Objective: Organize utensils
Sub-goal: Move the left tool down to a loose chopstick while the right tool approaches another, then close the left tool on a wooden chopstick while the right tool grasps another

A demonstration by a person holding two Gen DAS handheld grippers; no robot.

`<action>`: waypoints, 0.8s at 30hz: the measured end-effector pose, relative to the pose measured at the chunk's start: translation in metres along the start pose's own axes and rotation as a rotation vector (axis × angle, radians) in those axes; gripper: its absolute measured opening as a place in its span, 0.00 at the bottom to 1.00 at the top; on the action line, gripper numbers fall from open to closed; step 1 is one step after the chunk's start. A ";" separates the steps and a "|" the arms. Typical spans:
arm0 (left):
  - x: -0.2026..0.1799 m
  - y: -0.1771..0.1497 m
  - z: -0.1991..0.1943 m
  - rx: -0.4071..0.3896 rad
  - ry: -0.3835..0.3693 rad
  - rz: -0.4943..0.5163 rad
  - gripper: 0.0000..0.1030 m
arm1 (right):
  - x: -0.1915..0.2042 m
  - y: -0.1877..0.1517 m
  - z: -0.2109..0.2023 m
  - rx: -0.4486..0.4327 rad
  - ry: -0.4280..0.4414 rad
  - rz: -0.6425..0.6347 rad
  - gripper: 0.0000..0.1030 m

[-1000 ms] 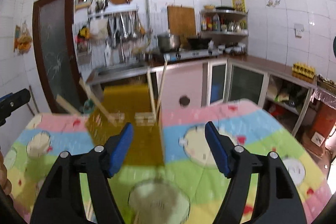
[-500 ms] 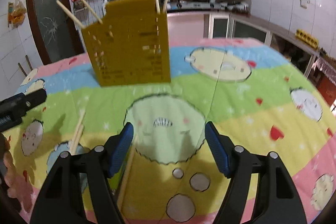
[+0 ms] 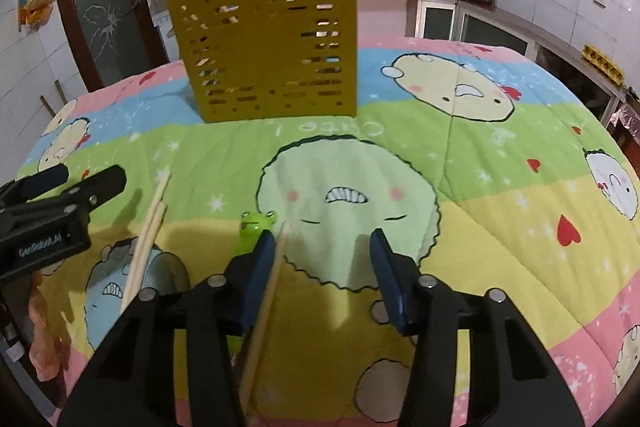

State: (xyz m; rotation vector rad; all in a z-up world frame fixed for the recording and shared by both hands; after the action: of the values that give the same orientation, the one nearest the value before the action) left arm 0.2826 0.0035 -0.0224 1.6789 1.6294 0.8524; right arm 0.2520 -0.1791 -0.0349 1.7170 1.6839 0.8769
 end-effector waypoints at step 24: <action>-0.011 -0.007 0.020 0.063 -0.023 -0.029 0.94 | 0.014 -0.003 0.011 0.060 -0.098 -0.032 0.36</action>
State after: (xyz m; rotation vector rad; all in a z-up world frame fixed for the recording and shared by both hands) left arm 0.2944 -0.0073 -0.0405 1.6975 1.6765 0.7725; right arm 0.2590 -0.1644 -0.0428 1.7389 1.6827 0.7227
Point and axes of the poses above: each gripper's, at about its wrist camera, not at the fingertips, and z roughly the way its jaws point, x to its left, y to its top, the point moved 1 cm from there along z, roughly the way its jaws point, and after that the axes turned 10 degrees about -x, right-handed, at the moved point
